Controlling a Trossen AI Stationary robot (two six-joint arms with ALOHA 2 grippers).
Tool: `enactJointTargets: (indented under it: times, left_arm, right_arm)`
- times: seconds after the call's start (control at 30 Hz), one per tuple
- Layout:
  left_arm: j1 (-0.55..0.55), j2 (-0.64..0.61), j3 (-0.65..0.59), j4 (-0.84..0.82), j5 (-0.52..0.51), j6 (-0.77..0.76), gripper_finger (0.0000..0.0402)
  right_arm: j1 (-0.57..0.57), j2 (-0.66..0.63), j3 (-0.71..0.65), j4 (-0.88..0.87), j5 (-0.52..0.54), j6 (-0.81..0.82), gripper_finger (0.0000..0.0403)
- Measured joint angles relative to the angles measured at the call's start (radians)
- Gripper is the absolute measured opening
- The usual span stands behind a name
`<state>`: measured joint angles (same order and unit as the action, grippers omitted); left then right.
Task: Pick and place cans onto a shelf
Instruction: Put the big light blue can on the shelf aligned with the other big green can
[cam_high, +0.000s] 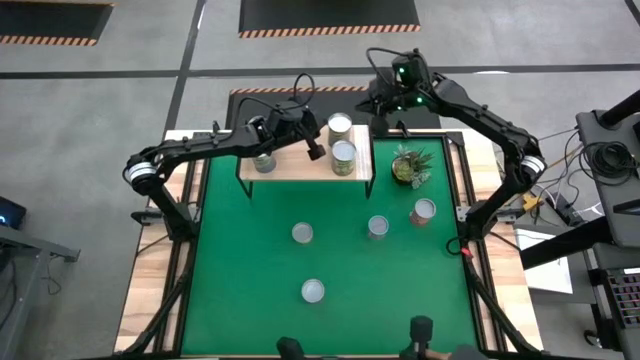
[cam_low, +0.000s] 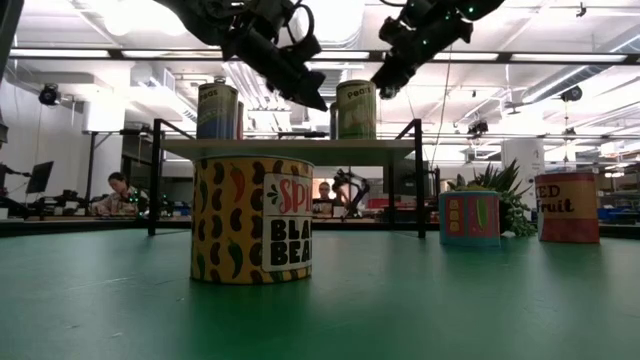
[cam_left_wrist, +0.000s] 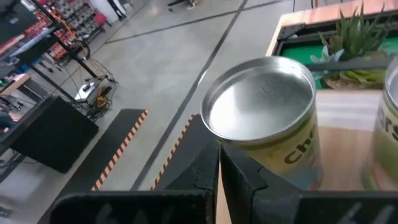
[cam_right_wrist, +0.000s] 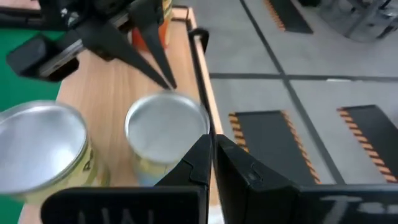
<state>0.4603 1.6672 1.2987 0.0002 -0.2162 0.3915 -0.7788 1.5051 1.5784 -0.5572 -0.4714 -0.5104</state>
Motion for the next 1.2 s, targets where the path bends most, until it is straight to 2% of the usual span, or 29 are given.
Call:
enactJointTargets:
  times: [0.17, 0.4, 0.9, 1.2]
  left_arm:
    - [0.000, 0.000, 0.000, 0.012, 0.055, -0.010, 0.0000]
    - [0.000, 0.000, 0.000, 0.012, 0.070, -0.035, 0.0000]
    - [-0.006, -0.014, 0.000, -0.004, 0.069, -0.092, 0.0000]
    - [-0.048, -0.051, 0.000, -0.024, 0.069, -0.095, 0.0000]
  right_arm:
    - [0.030, 0.035, 0.000, 0.045, 0.000, 0.003, 0.0013]
    - [0.066, 0.088, 0.000, 0.098, 0.002, 0.002, 0.0013]
    - [0.070, 0.094, -0.006, -0.013, 0.001, 0.002, 0.0013]
    - [0.085, 0.094, -0.010, -0.015, 0.000, 0.002, 0.0013]
